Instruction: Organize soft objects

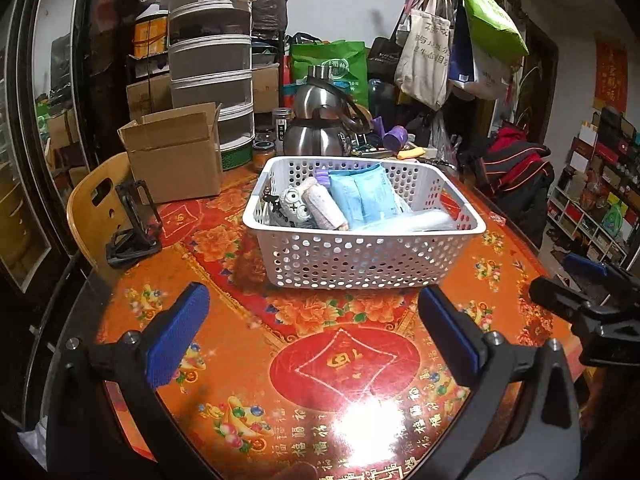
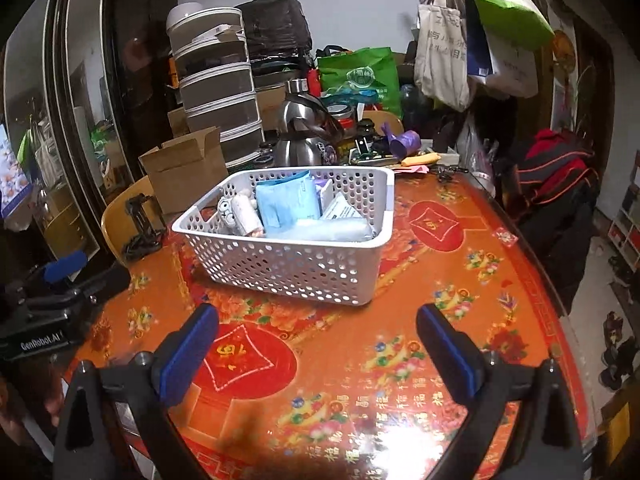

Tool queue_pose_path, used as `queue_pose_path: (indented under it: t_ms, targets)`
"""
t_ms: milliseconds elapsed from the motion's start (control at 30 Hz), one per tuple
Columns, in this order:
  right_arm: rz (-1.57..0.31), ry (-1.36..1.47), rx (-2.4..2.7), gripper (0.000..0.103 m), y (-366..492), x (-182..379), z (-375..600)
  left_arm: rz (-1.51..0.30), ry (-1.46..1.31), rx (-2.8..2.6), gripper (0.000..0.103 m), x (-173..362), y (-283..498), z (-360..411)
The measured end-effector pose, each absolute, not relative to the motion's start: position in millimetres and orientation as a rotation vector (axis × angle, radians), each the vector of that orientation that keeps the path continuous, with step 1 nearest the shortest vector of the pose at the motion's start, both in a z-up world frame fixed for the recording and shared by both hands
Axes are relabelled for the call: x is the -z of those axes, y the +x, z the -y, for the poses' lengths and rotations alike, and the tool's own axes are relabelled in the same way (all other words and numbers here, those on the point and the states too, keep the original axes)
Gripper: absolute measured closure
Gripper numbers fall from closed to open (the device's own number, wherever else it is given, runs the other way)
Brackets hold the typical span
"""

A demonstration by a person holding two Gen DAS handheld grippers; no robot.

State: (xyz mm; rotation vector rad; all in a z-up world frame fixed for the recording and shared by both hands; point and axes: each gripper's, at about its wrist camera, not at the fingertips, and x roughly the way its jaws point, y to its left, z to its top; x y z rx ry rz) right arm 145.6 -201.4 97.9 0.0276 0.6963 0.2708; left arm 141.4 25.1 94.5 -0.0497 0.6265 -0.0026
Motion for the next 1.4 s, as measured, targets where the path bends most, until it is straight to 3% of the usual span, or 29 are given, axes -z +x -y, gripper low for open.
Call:
queue_pose_path:
  t_ms: [1400]
  targets:
    - [-0.712, 0.002, -0.256, 0.004, 143.3, -90.1, 195.2, -0.65, -0.054, 0.013, 0.0, -83.8, 139.7, -25.8]
